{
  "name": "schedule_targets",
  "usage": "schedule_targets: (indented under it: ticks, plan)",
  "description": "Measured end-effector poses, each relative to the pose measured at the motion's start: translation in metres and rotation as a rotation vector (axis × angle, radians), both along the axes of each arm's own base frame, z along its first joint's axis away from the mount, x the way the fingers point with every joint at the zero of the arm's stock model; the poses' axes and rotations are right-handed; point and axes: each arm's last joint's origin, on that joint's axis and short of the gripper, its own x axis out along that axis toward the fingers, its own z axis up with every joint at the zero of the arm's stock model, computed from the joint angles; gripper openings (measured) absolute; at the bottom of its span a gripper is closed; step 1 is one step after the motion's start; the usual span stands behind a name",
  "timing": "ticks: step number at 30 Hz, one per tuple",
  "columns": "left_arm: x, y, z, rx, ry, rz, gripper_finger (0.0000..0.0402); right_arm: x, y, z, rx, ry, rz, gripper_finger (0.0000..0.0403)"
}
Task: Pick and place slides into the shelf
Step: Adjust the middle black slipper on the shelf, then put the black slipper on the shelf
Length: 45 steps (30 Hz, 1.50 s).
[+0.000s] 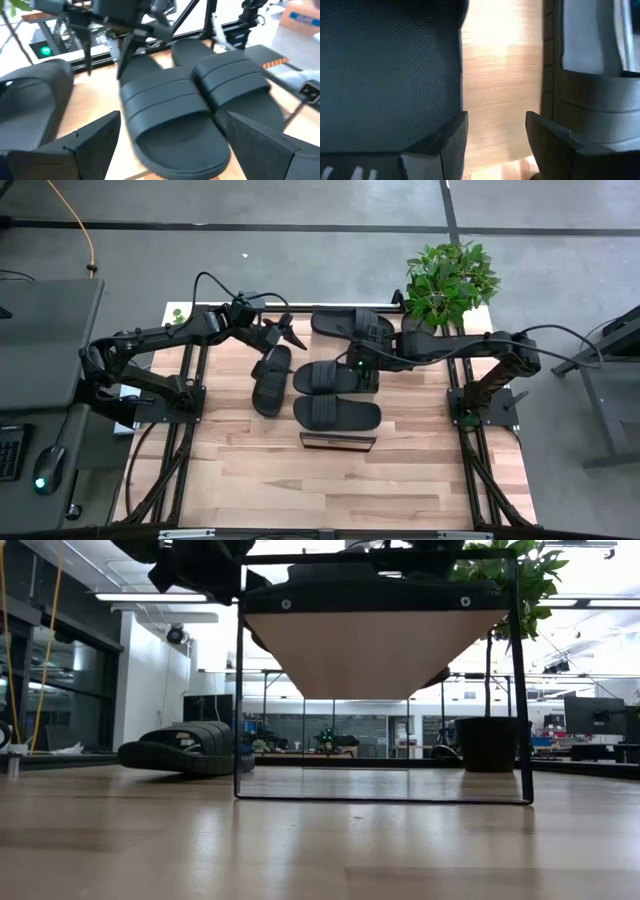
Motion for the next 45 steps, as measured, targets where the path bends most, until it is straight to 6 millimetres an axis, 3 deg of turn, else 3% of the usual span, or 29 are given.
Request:
schedule_targets:
  ticks: [12, 16, 32, 36, 45]
  plan:
    - [0.000, 0.004, -0.003, 0.065, 0.055, 0.131, 0.0342, -0.015, 0.000, 0.028, -0.039, -0.135, -0.012, 0.0195]
    - [-0.004, 0.004, -0.008, 0.055, 0.131, 0.174, 0.0342, -0.016, -0.001, 0.030, -0.063, -0.138, -0.017, 0.0195]
    - [-0.028, -0.014, -0.035, -0.245, 0.529, 0.187, 0.0342, -0.017, -0.014, 0.030, -0.080, -0.125, -0.014, 0.0195]
    - [-0.025, -0.026, -0.038, -0.241, 0.615, 0.215, 0.0342, -0.016, -0.014, 0.031, -0.069, -0.133, 0.000, 0.0195]
    - [-0.015, -0.076, -0.046, 0.087, 0.851, 0.508, 0.0342, -0.016, -0.013, 0.030, -0.044, -0.133, 0.018, 0.0195]
